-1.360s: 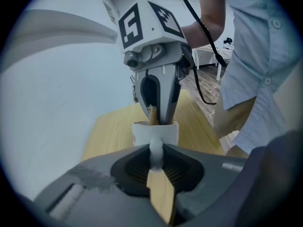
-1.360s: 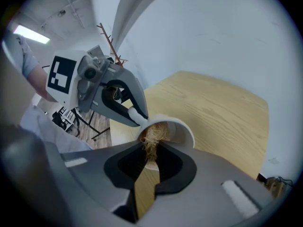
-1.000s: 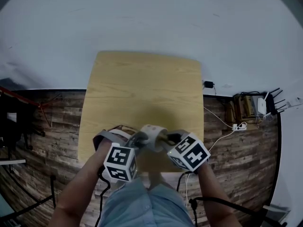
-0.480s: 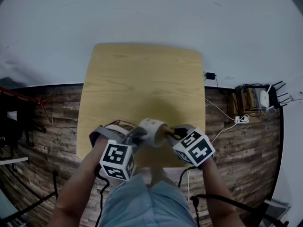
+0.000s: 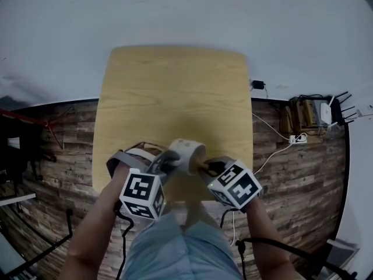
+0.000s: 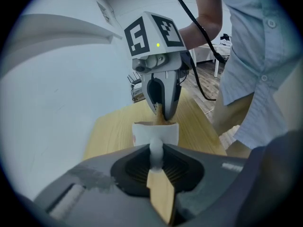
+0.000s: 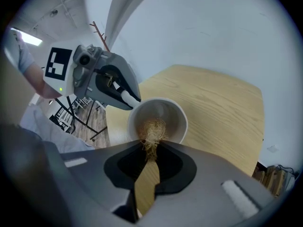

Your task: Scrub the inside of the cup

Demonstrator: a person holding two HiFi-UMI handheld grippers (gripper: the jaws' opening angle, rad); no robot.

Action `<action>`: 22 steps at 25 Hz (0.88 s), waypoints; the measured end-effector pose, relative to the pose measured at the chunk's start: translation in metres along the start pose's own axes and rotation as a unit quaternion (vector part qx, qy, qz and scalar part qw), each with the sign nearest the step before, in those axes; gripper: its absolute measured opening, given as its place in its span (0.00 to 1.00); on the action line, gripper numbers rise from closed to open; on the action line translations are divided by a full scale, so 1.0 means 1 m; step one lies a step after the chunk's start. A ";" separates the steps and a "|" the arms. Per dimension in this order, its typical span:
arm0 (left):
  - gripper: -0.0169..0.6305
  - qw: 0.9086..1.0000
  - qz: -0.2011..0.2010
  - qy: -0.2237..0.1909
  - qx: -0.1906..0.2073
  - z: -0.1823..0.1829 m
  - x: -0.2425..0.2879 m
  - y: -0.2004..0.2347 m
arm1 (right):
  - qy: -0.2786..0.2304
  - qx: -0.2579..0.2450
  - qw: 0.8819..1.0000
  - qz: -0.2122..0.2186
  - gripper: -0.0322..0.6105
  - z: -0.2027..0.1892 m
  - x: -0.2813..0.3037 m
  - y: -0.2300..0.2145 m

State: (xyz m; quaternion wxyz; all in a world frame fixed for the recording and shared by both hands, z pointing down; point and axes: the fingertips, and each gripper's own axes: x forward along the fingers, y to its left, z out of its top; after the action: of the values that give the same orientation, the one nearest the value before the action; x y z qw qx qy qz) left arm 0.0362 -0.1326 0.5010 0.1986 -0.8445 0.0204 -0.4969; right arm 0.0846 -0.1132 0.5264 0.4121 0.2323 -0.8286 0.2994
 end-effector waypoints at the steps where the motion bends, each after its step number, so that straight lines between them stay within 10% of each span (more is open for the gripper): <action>1: 0.14 1.000 -0.001 0.001 0.002 0.000 0.000 -0.001 | -0.004 0.001 1.000 0.007 0.13 0.003 -0.001 0.005; 22: 0.14 0.999 -0.022 0.009 0.030 0.004 0.004 -0.006 | -0.028 -0.037 0.998 -0.051 0.13 0.035 -0.018 -0.029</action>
State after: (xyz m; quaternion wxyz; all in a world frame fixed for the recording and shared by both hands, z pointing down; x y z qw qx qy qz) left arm 0.0408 -0.1271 0.5043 0.2123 -0.8339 -0.0111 -0.5094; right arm 0.0939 -0.1555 0.5032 0.4116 0.2674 -0.8375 0.2401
